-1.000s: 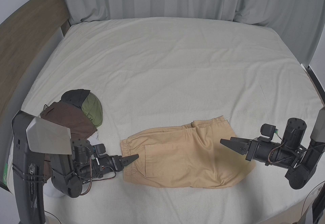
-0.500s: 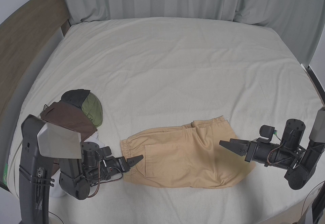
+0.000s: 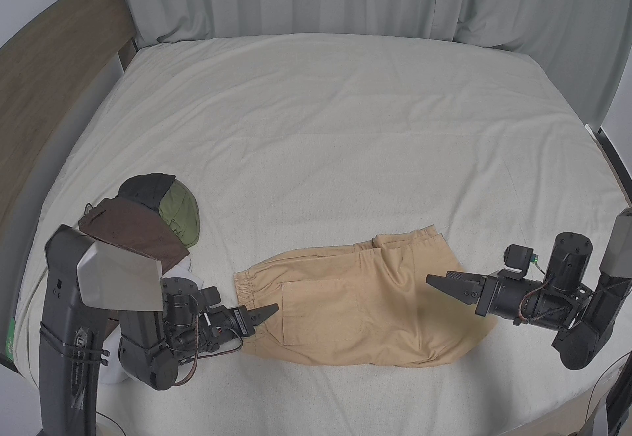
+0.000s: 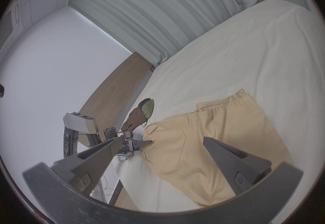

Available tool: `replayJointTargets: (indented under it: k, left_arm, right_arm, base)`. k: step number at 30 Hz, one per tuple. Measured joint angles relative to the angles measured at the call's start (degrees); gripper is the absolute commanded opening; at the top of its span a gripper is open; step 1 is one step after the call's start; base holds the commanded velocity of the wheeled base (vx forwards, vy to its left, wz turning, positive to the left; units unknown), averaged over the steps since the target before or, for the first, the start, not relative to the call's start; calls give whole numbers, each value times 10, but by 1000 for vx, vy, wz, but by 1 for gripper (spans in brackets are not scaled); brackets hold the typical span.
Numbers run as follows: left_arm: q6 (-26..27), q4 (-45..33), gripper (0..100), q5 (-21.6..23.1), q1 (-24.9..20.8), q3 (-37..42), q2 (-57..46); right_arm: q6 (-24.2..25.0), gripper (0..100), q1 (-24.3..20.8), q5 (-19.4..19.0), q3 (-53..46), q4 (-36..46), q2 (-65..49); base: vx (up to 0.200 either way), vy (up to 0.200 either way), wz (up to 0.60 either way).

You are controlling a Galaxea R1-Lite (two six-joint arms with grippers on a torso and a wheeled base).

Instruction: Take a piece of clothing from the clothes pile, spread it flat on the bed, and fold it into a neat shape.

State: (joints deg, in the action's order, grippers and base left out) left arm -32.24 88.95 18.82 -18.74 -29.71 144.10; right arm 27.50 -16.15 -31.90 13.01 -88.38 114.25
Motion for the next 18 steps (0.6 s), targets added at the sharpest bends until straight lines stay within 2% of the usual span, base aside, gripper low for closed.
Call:
replayJointTargets:
  k: [12, 18]
  left_arm:
    - [-1, -1, 0, 0, 11, -2, -8]
    - [-3, 0, 0, 8, 43, 8, -33]
  right_arm:
    - [0, 100, 1, 0, 0, 0, 4]
    - [0, 100, 5, 1, 2, -1, 16]
  base:
    - [0, 0, 0]
    - [0, 0, 0]
